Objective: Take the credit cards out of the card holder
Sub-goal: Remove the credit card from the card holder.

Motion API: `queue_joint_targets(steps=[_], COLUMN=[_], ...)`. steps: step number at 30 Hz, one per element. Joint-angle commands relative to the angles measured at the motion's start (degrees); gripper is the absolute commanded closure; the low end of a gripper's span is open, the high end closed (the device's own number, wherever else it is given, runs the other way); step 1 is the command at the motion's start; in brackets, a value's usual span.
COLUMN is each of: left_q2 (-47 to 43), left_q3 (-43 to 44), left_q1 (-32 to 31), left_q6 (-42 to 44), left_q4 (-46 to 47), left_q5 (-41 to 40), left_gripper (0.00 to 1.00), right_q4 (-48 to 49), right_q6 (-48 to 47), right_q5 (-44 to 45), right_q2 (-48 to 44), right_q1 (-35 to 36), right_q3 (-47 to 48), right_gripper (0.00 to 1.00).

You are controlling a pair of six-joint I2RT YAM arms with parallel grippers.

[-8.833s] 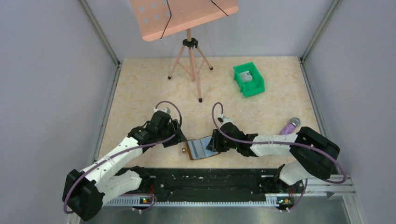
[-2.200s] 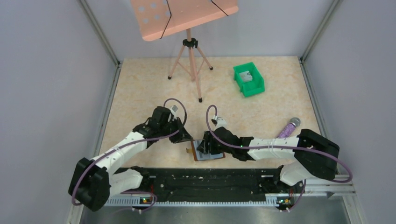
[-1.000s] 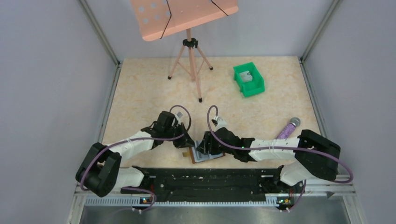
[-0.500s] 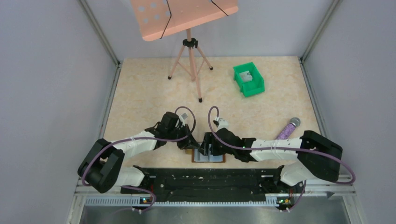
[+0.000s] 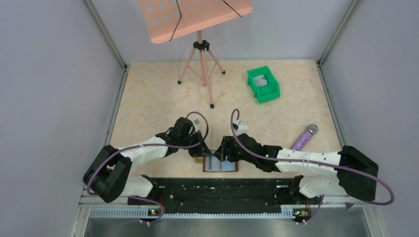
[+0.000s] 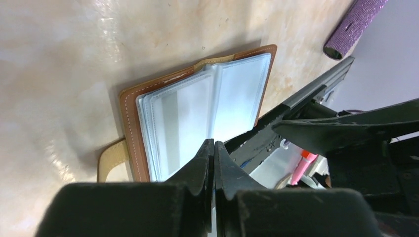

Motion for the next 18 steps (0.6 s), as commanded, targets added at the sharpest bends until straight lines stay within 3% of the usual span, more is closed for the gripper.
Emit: queue_joint_targets(steps=[1, 5, 10, 18], left_q2=[-6.0, -6.8, -5.7, -7.4], left_q3=[4.7, 2.9, -0.5, -4.1], left_q1=[0.4, 0.9, 1.5, 3.3], left_q6=[3.1, 4.3, 5.2, 6.6], left_q4=[-10.2, -13.1, -12.1, -12.7], left_q5=[-10.0, -11.3, -10.4, -11.4], left_gripper=[0.97, 0.96, 0.95, 0.96], right_q4=[-0.5, -2.5, -10.5, -23.6], right_q6=[0.1, 1.1, 1.7, 5.0], right_q5=[-0.7, 0.5, 8.3, 16.4], right_q2=[1.1, 5.4, 11.3, 23.2], right_q1=[-0.2, 1.2, 4.2, 8.4], right_q3=[2.6, 5.8, 12.0, 23.3], right_gripper=[0.42, 0.36, 0.29, 0.30])
